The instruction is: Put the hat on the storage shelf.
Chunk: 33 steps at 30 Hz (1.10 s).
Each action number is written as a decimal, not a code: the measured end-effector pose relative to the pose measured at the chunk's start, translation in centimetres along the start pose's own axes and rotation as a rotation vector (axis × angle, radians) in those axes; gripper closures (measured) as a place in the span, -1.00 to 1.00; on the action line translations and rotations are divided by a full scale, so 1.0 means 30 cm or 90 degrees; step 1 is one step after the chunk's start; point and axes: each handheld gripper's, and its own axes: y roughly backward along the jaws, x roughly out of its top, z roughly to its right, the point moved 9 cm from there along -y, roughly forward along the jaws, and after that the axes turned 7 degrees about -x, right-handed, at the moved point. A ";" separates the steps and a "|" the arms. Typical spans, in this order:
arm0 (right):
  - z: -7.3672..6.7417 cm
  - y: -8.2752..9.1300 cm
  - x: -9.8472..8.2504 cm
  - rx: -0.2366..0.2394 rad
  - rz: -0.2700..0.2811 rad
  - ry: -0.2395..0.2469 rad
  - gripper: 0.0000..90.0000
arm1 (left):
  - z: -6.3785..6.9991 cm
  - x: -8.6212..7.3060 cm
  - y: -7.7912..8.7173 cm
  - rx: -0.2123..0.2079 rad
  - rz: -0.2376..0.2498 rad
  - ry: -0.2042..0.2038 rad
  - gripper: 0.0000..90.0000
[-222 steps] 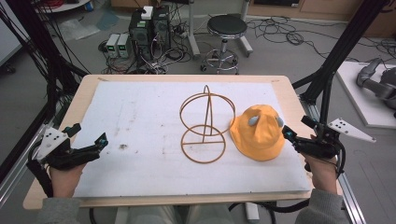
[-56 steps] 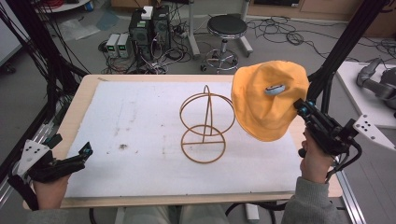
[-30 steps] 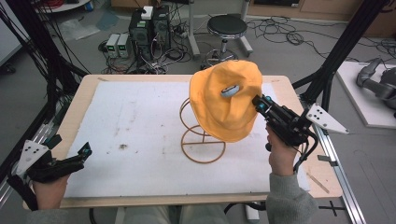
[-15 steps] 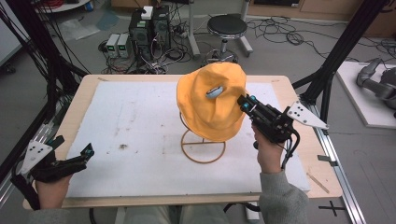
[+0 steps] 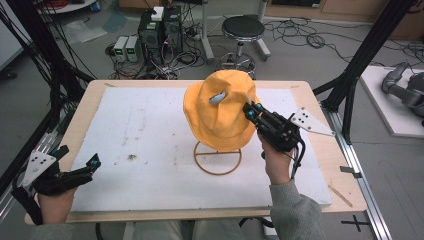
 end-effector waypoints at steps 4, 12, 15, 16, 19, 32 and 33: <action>0.003 -0.008 -0.007 -0.001 -0.002 -0.005 0.85 | 0.000 0.000 0.000 0.000 0.000 -0.001 -0.96; 0.003 -0.028 -0.027 0.000 -0.016 -0.011 0.82 | -0.001 0.000 0.000 0.000 0.001 0.002 -0.96; 0.004 -0.032 -0.032 -0.002 -0.020 -0.014 0.82 | -0.003 -0.001 0.002 0.002 0.001 0.003 -0.96; 0.005 -0.032 -0.031 -0.003 -0.019 -0.015 0.81 | -0.004 -0.001 0.002 0.002 0.002 0.003 -0.96; 0.008 -0.031 -0.031 -0.005 -0.018 -0.014 0.80 | -0.005 -0.001 0.002 0.003 0.001 0.003 -0.96; 0.014 -0.023 -0.023 -0.003 -0.010 -0.033 0.51 | -0.003 -0.001 0.002 0.001 0.001 0.004 -0.96; 0.016 -0.022 -0.021 -0.003 -0.006 -0.035 0.46 | -0.003 -0.001 0.002 0.002 0.001 0.003 -0.96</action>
